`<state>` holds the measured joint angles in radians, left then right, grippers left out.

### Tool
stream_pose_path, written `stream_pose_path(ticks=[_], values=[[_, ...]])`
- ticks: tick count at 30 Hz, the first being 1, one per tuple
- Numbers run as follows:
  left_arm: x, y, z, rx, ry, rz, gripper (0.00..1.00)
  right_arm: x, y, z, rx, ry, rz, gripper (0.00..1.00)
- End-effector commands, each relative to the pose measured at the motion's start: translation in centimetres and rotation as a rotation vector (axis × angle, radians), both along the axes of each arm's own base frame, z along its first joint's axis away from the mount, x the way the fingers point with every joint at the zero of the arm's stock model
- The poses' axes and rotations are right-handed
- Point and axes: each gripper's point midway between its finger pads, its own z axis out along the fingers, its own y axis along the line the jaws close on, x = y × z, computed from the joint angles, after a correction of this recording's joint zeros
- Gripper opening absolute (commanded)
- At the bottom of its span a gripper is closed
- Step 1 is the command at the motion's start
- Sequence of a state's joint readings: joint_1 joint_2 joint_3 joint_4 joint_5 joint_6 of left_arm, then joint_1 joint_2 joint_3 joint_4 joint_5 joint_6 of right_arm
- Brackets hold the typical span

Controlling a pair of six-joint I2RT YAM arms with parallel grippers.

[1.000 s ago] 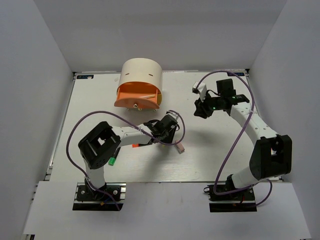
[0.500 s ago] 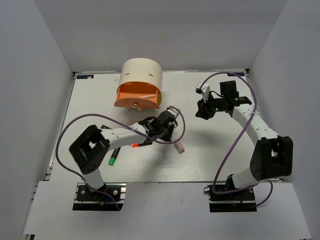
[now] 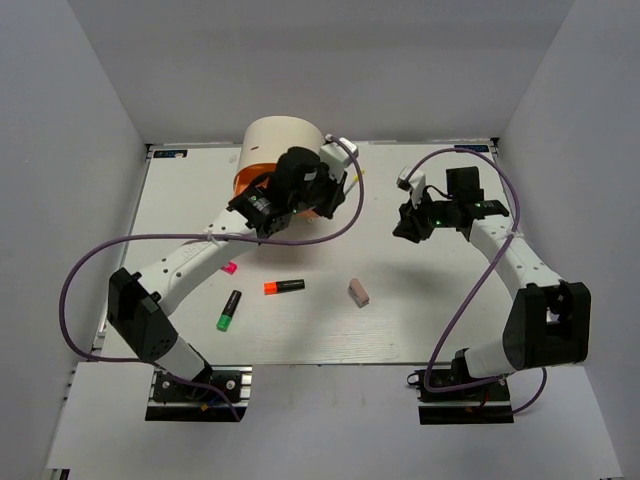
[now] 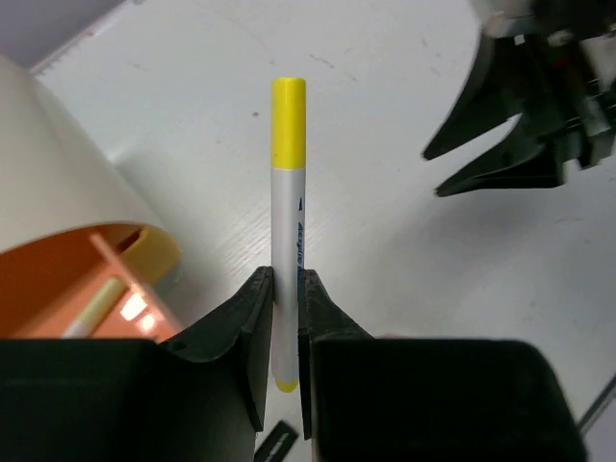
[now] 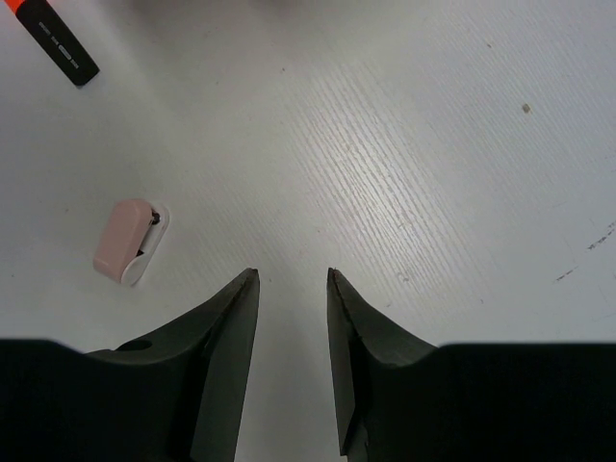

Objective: Sort the stationery into containers
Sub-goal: Pick up the pen from the center of the board, then place the pen in the drawer.

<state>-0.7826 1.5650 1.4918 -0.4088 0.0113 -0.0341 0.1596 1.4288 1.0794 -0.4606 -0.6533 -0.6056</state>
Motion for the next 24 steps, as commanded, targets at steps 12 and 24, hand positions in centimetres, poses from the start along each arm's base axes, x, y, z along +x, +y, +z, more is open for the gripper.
stream_pose_path(ticks=[12, 24], values=[[4.3, 10.0, 6.4, 0.143, -0.253, -0.023, 0.0, -0.3, -0.2, 1.0, 0.058, -0.064, 0.018, 0.4], [5.5, 14.1, 5.2, 0.24, -0.393, -0.031, 0.0, -0.2, -0.4, 1.0, 0.08, -0.047, 0.005, 0.4]])
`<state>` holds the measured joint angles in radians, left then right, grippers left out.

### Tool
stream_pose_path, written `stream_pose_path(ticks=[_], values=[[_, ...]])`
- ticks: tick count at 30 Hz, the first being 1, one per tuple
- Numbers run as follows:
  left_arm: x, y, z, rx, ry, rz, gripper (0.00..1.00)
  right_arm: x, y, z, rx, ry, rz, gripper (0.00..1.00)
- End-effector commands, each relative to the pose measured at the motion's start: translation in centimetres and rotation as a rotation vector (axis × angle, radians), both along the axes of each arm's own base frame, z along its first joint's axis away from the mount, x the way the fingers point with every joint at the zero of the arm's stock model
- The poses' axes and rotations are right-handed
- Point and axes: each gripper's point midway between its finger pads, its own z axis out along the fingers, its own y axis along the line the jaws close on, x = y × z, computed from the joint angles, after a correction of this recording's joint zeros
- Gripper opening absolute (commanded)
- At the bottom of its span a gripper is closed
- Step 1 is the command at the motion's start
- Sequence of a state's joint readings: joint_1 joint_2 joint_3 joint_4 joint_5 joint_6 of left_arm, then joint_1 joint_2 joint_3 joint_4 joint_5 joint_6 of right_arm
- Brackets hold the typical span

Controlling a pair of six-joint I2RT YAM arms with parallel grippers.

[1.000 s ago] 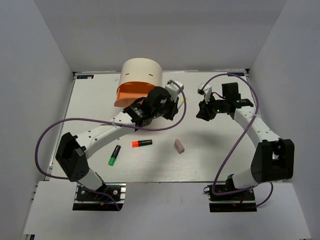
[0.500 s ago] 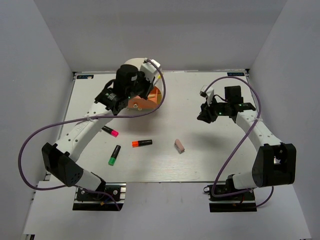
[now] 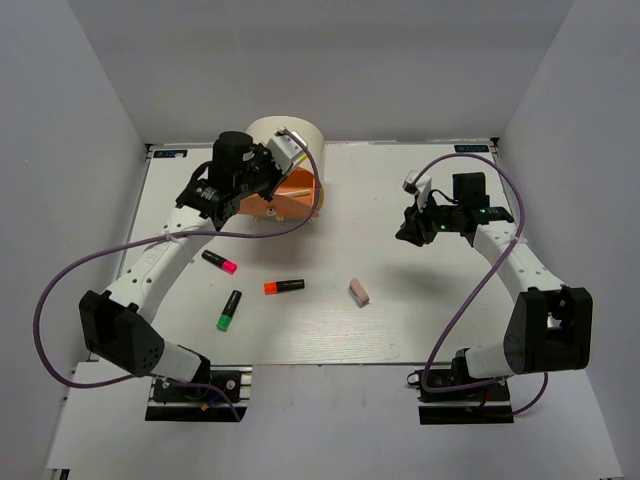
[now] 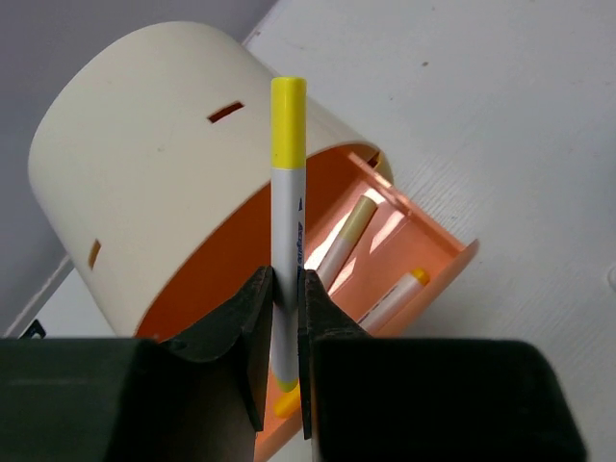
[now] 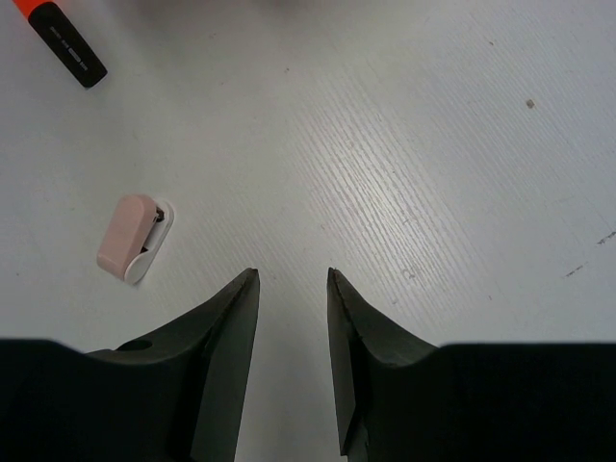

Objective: Sort the stationery into containers
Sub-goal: Place the pen in the drawer.

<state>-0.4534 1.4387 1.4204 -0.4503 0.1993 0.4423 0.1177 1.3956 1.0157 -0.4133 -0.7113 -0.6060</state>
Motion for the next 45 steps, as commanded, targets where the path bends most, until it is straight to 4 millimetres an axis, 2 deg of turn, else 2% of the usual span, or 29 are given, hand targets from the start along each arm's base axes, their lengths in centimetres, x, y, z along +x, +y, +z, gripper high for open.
stream_pose_path(ticks=[1, 4, 8, 9, 11, 12, 22, 27, 31, 33, 34, 36, 38, 39, 43, 45], values=[[0.1, 2.0, 3.8, -0.008, -0.157, 0.009, 0.0, 0.3, 0.3, 1.2, 0.034, -0.038, 0.011, 0.4], [0.9, 2.8, 3.3, -0.008, -0.17, 0.039, 0.0, 0.4, 0.4, 1.4, 0.036, -0.037, 0.01, 0.4], [0.9, 3.3, 2.7, -0.006, -0.151, 0.038, 0.03, 0.5, 0.2, 1.3, 0.036, -0.035, 0.004, 0.42], [0.8, 3.1, 2.3, -0.015, -0.134, 0.034, 0.07, 0.4, 0.3, 1.3, 0.038, -0.034, 0.005, 0.42], [0.6, 3.4, 2.9, -0.036, -0.155, 0.037, 0.11, 0.4, 0.3, 1.2, 0.037, -0.032, 0.006, 0.43], [0.6, 3.4, 2.5, -0.033, -0.146, 0.037, 0.14, 0.3, 0.3, 1.2, 0.038, -0.032, 0.008, 0.45], [0.6, 3.7, 2.7, -0.052, -0.147, 0.053, 0.29, 0.7, 0.5, 1.3, 0.042, -0.032, 0.01, 0.46], [0.4, 3.8, 2.6, -0.051, -0.145, 0.053, 0.31, 0.7, 0.5, 1.4, 0.041, -0.037, 0.009, 0.47], [0.3, 3.9, 1.7, -0.044, -0.128, 0.053, 0.34, 0.6, 0.4, 1.4, 0.04, -0.035, 0.007, 0.47], [0.2, 4.1, 2.1, -0.045, -0.138, 0.061, 0.34, 0.7, 0.4, 1.4, 0.04, -0.038, 0.008, 0.47], [0.2, 4.1, 1.8, -0.045, -0.138, 0.061, 0.37, 0.7, 0.3, 1.3, 0.038, -0.034, 0.005, 0.47], [0.3, 4.4, 2.2, -0.053, -0.15, 0.083, 0.44, 0.6, 0.4, 1.3, 0.042, -0.031, 0.008, 0.47], [0.1, 4.6, 4.2, -0.098, -0.198, 0.104, 0.49, 0.6, 0.5, 1.5, 0.04, -0.038, 0.01, 0.47], [0.3, 4.8, 4.1, -0.103, -0.2, 0.128, 0.52, 0.6, 0.5, 1.5, 0.038, -0.041, 0.015, 0.49], [-0.1, 5.6, 8.1, -0.211, -0.271, 0.199, 0.66, 0.3, 0.7, 1.6, 0.034, -0.052, 0.051, 0.5], [-0.2, 6.4, 9.4, -0.262, -0.282, 0.261, 0.78, 0.6, 0.9, 1.9, 0.038, -0.06, 0.057, 0.5]])
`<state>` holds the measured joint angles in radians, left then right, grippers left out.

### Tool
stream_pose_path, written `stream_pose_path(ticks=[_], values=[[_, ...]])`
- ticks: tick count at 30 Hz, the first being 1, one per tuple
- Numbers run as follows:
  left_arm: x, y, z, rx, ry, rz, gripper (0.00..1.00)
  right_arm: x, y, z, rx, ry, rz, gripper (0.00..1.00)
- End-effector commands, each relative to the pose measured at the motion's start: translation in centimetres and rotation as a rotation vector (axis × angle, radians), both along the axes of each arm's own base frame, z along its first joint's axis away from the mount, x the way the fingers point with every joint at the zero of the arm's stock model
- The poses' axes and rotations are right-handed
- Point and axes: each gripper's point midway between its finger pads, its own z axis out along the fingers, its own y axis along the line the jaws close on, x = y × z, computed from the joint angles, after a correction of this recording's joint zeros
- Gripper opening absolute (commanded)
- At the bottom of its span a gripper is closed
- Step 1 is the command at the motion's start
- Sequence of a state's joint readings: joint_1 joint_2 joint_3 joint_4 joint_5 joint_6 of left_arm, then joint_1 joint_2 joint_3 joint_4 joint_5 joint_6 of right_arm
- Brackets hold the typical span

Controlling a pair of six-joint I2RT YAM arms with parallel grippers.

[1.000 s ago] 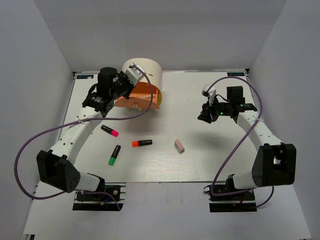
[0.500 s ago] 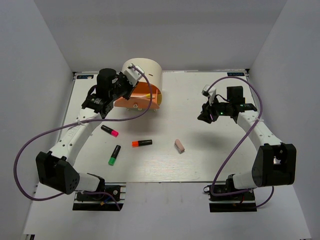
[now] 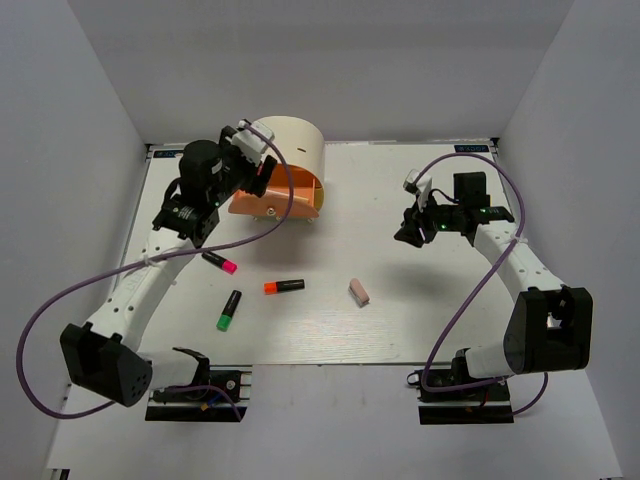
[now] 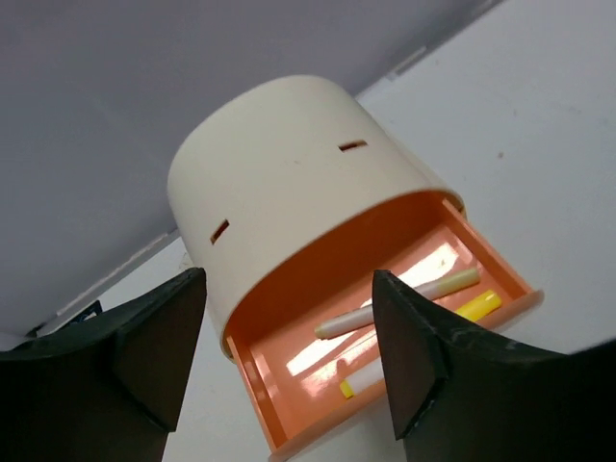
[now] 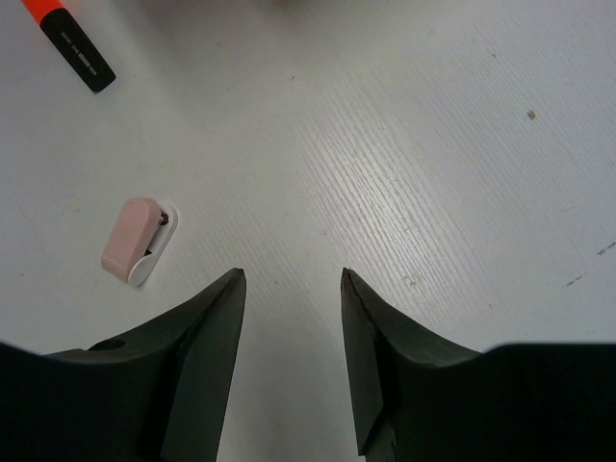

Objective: Sort the stationery into containers
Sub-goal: Place the pen in the drawer, then close the drawer in the storage box.

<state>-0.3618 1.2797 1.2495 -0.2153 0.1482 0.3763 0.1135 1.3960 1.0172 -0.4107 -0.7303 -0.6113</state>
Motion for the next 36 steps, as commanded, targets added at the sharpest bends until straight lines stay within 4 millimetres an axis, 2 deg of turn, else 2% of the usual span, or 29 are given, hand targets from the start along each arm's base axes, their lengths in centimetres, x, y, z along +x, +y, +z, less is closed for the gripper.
stream_pose_path(ticks=[1, 3, 5, 6, 7, 8, 9, 11, 12, 13, 14, 15, 17, 19, 21, 22, 23, 25, 26, 28, 30, 31, 36], values=[[-1.2, 1.9, 6.9, -0.167, -0.13, 0.108, 0.81, 0.6, 0.8, 1.8, 0.029, -0.055, 0.048, 0.5], [-2.0, 2.0, 7.5, -0.247, -0.094, 0.127, 0.9, 1.0, 0.9, 2.0, 0.031, -0.061, 0.059, 0.44], [-3.1, 2.3, 7.9, -0.339, -0.052, 0.152, 0.91, 1.0, 1.3, 2.2, 0.041, -0.056, 0.083, 0.3], [-3.7, 2.3, 7.4, -0.368, -0.011, 0.16, 0.97, 1.0, 1.8, 3.0, 0.053, -0.078, 0.112, 0.22], [-4.1, 2.5, 7.2, -0.397, 0.015, 0.177, 1.0, 1.0, 2.2, 3.4, 0.065, -0.082, 0.139, 0.09], [-5.1, 2.6, 6.4, -0.437, 0.075, 0.192, 1.0, 1.1, 2.4, 3.7, 0.07, -0.094, 0.157, 0.04], [-5.7, 2.4, 5.4, -0.445, 0.116, 0.189, 1.0, 0.8, 3.7, 5.4, 0.099, -0.138, 0.228, 0.02], [-7.1, 1.6, 4.3, -0.46, 0.178, 0.152, 0.96, 0.1, 5.0, 6.0, 0.104, -0.153, 0.296, 0.02], [-8.2, 1.7, 3.0, -0.473, 0.218, 0.152, 0.92, 0.0, 5.6, 6.0, 0.117, -0.148, 0.324, 0.03], [-8.8, 1.7, 2.3, -0.478, 0.241, 0.148, 0.79, 0.1, 7.0, 7.6, 0.115, -0.214, 0.38, 0.08], [-9.3, 1.6, 1.7, -0.488, 0.265, 0.145, 0.74, -0.3, 7.4, 7.7, 0.12, -0.201, 0.402, 0.11], [-10.3, 1.6, 0.7, -0.516, 0.298, 0.147, 0.65, 0.2, 8.4, 8.4, 0.124, -0.219, 0.427, 0.13], [-11.3, 1.2, -1.1, -0.538, 0.354, 0.132, 0.53, 0.1, 9.4, 8.1, 0.119, -0.195, 0.451, 0.16], [-12.0, 0.9, -2.0, -0.558, 0.386, 0.125, 0.45, 0.3, 10.5, 8.5, 0.122, -0.192, 0.467, 0.18], [-12.6, 0.5, -4.0, -0.576, 0.444, 0.122, 0.44, 0.4, 10.9, 8.2, 0.119, -0.168, 0.459, 0.2], [-12.4, 0.2, -4.1, -0.595, 0.446, 0.113, 0.44, 0.3, 11.1, 8.2, 0.119, -0.17, 0.463, 0.2], [-12.4, 0.0, -5.4, -0.602, 0.472, 0.114, 0.46, 0.3, 11.2, 8.1, 0.119, -0.165, 0.461, 0.21], [-12.0, -0.6, -5.4, -0.655, 0.465, 0.1, 0.46, -0.2, 11.5, 8.4, 0.12, -0.171, 0.472, 0.21], [-11.7, -0.6, -6.6, -0.665, 0.491, 0.113, 0.46, -0.3, 11.8, 8.4, 0.107, -0.177, 0.475, 0.21], [-10.7, -1.0, -7.8, -0.669, 0.511, 0.122, 0.45, -0.6, 12.1, 8.7, 0.101, -0.189, 0.479, 0.21], [-9.8, -1.3, -8.0, -0.682, 0.512, 0.123, 0.44, -0.9, 12.2, 8.9, 0.097, -0.188, 0.475, 0.21], [-9.2, -1.6, -9.2, -0.67, 0.539, 0.136, 0.42, -1.2, 12.3, 8.9, 0.096, -0.185, 0.476, 0.21], [-7.6, -2.3, -10.3, -0.659, 0.569, 0.14, 0.42, -2.0, 12.2, 8.7, 0.096, -0.182, 0.465, 0.21]])
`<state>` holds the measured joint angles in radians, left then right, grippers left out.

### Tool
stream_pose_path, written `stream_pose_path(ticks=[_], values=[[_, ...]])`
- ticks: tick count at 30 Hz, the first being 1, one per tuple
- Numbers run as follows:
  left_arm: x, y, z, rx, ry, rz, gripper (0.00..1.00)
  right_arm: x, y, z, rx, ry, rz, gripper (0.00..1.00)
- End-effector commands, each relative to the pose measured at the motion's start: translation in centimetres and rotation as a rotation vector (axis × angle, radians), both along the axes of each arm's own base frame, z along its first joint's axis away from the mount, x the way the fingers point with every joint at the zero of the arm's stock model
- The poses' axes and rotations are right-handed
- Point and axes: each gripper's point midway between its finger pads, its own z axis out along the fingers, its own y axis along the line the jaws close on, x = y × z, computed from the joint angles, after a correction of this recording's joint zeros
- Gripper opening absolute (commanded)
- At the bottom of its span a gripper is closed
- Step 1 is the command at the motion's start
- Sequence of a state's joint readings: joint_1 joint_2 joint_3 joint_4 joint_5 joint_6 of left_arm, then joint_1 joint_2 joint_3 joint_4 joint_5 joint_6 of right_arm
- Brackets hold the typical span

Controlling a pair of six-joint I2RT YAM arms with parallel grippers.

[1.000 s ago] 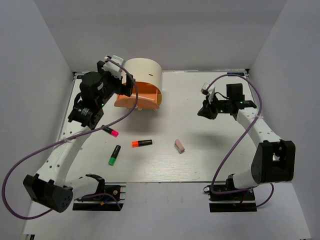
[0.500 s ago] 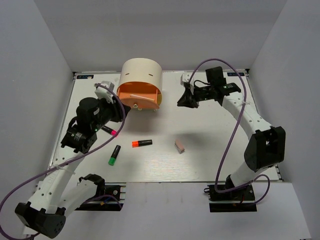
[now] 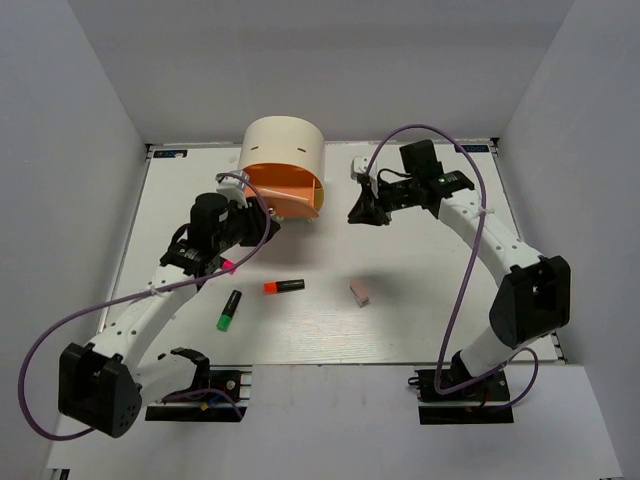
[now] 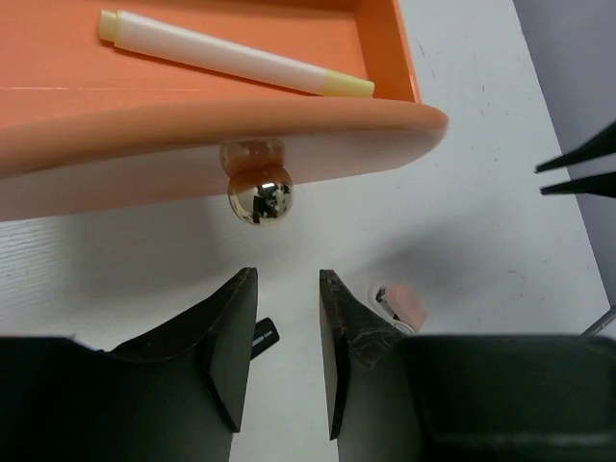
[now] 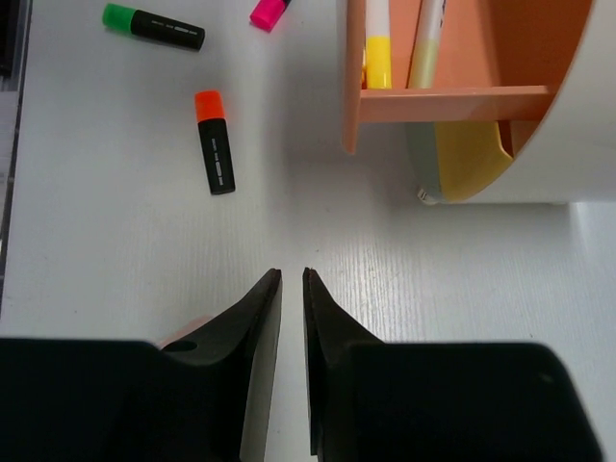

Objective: Sort the stationery into containers
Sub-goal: Close the drawer in the storage box.

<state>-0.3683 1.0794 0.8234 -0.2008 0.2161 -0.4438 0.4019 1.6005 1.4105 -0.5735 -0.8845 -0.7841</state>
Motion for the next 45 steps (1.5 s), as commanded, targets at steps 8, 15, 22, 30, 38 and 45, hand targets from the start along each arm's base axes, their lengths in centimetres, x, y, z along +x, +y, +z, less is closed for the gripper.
stream_pose_path(ticks=[8, 15, 22, 30, 38, 45], values=[[2.1, -0.3, 0.8, -0.024, -0.034, 0.027, 0.48, -1.4, -0.5, 0.9, 0.019, -0.015, -0.024, 0.21], [3.8, 0.0, 0.7, -0.023, -0.041, 0.09, 0.49, -1.6, -0.6, 0.4, 0.013, 0.0, -0.029, 0.21], [5.4, -0.5, 0.5, -0.039, -0.046, 0.106, 0.49, -2.0, -0.9, 0.0, 0.008, 0.004, -0.036, 0.21], [7.0, -0.8, 0.6, -0.045, -0.056, 0.127, 0.49, -2.3, -1.1, -0.5, 0.0, 0.011, -0.038, 0.21], [7.7, -1.3, 1.4, -0.079, -0.082, 0.124, 0.49, -2.5, -1.2, -1.0, -0.004, 0.022, -0.039, 0.22], [9.4, -1.7, 1.9, -0.081, -0.095, 0.134, 0.49, -2.6, -1.3, -1.0, -0.003, 0.02, -0.038, 0.22]])
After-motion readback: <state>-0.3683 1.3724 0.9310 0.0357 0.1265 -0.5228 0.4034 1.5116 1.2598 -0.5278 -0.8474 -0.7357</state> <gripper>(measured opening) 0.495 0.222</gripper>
